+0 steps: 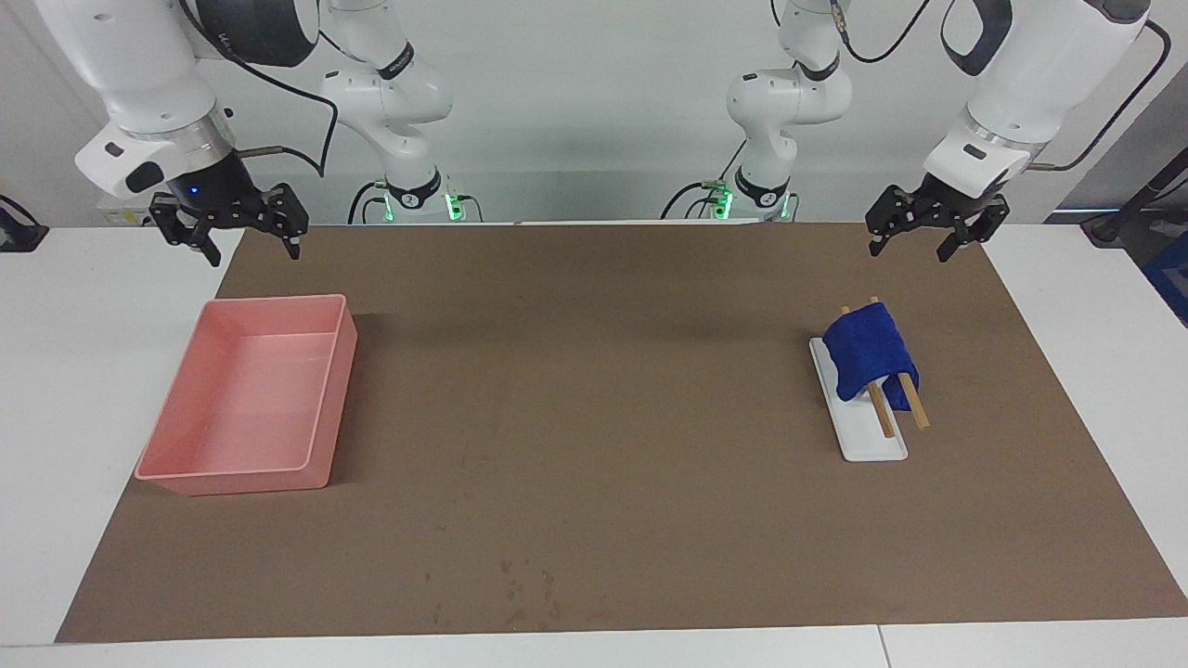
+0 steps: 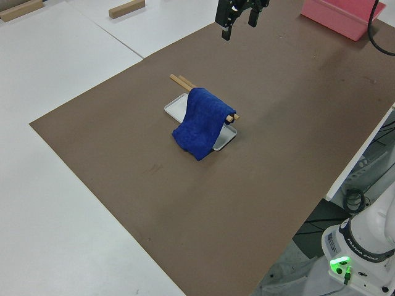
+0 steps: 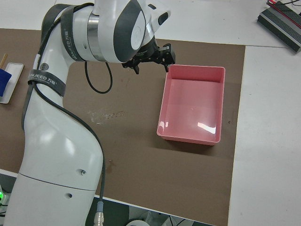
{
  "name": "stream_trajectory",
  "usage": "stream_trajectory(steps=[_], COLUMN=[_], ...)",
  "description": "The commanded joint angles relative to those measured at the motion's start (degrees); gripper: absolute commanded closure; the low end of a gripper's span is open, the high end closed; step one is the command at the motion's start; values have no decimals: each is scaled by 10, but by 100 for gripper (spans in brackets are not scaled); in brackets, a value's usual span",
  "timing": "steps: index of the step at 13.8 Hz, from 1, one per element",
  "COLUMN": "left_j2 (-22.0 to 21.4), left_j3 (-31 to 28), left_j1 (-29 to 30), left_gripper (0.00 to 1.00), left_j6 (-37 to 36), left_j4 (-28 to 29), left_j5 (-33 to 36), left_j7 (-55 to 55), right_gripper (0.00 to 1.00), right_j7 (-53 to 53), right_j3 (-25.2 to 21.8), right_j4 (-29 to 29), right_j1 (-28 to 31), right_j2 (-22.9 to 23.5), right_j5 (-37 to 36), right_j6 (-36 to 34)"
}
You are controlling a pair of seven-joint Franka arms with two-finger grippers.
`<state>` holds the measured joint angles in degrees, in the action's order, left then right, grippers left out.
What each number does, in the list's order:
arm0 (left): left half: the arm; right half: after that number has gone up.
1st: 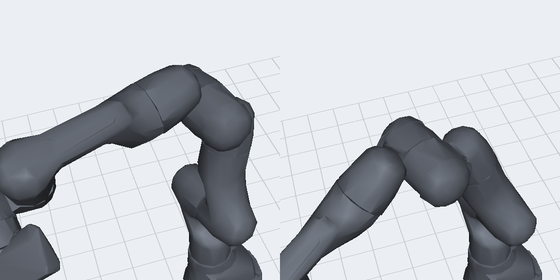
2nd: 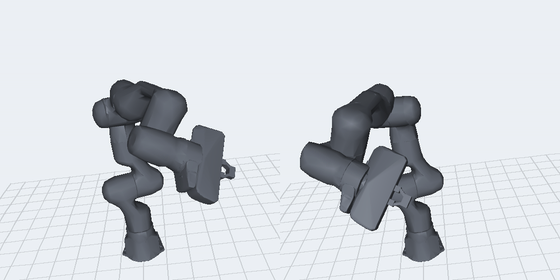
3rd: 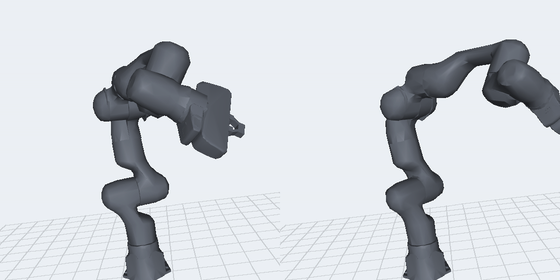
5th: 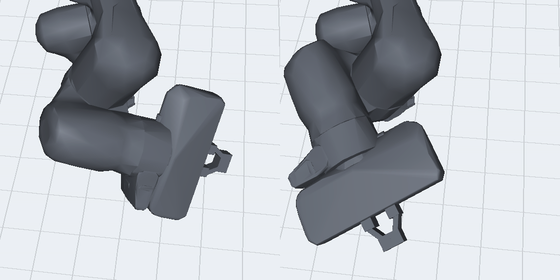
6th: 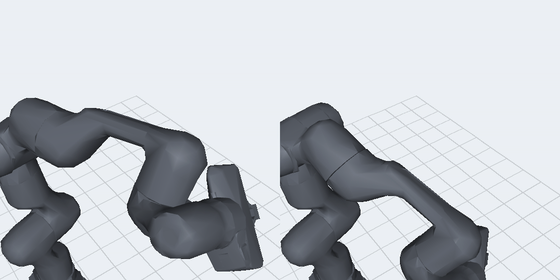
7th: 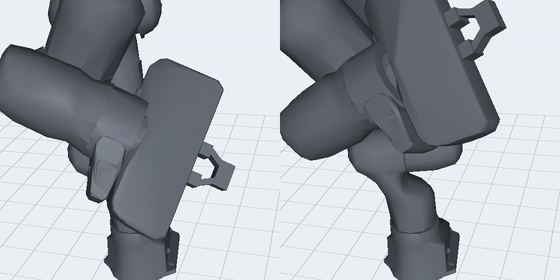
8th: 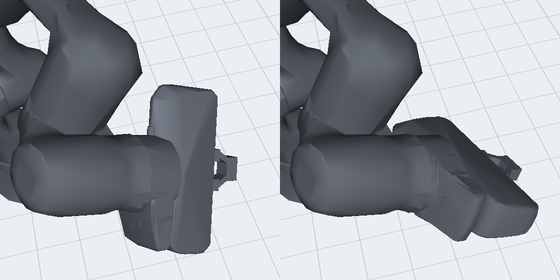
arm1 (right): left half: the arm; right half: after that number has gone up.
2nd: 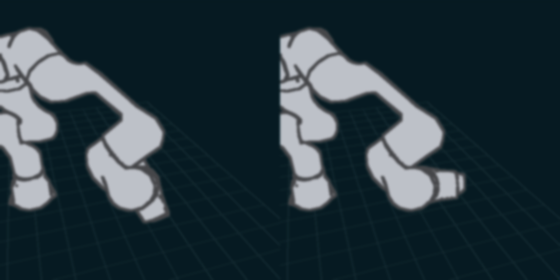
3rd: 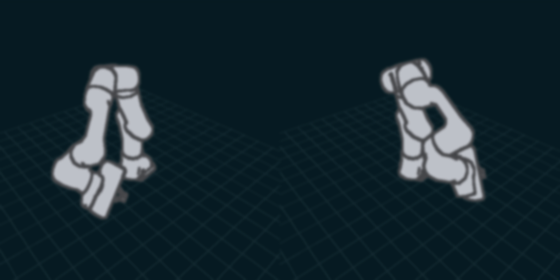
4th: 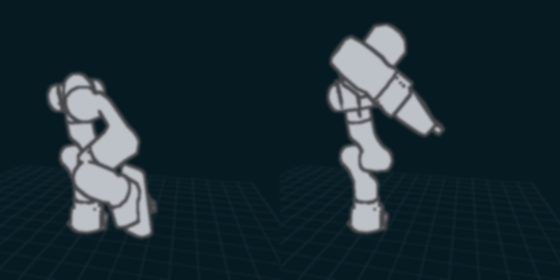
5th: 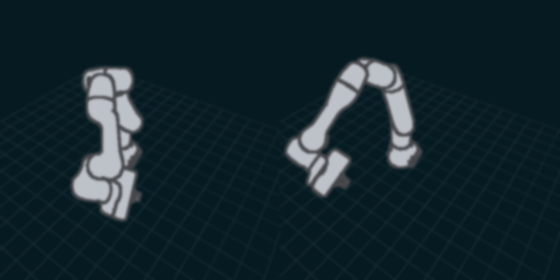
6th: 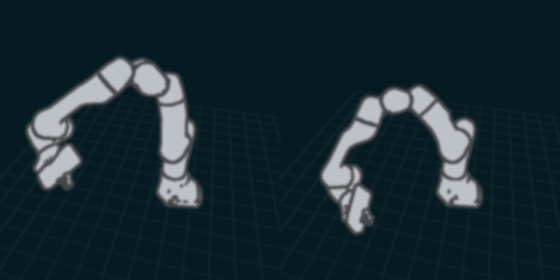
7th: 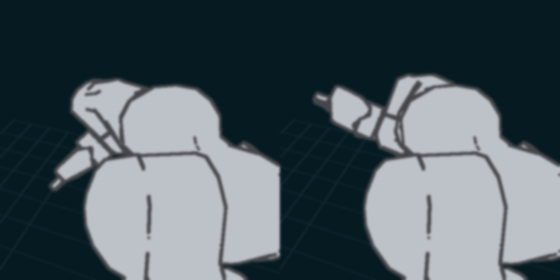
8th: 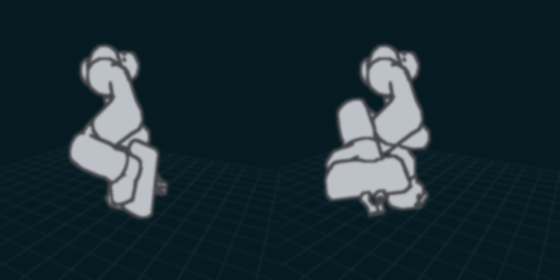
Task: Wipe water with towel using both arms
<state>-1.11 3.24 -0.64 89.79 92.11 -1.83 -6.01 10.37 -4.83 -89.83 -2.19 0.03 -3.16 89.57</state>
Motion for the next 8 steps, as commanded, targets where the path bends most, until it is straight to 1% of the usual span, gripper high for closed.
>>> stream_trajectory(steps=[1, 3, 4, 6, 8], left_j2=[-8, -14, -26, -46, -43], left_j3=[-5, -6, -6, -11, -12], left_j1=[-6, -2, 2, 16, 33], left_gripper=[0, 0, 0, 0, 0], left_j6=[7, 13, 36, 112, 136], left_j4=[8, 25, 48, 108, 134], left_j5=[1, 1, 0, -1, -1], left_j7=[-2, -5, -5, -1, -3], right_gripper=[0, 0, 0, 0, 0], right_j7=[11, 11, 11, 11, 12], right_j3=[1, 0, 0, 0, 1], right_j4=[-13, -13, -13, -13, -13], right_j1=[2, 4, 4, 3, 3], right_j2=[-12, -12, -12, -12, -12], right_j5=[3, 14, 15, 15, 24], right_j6=[7, 8, 8, 8, 7])
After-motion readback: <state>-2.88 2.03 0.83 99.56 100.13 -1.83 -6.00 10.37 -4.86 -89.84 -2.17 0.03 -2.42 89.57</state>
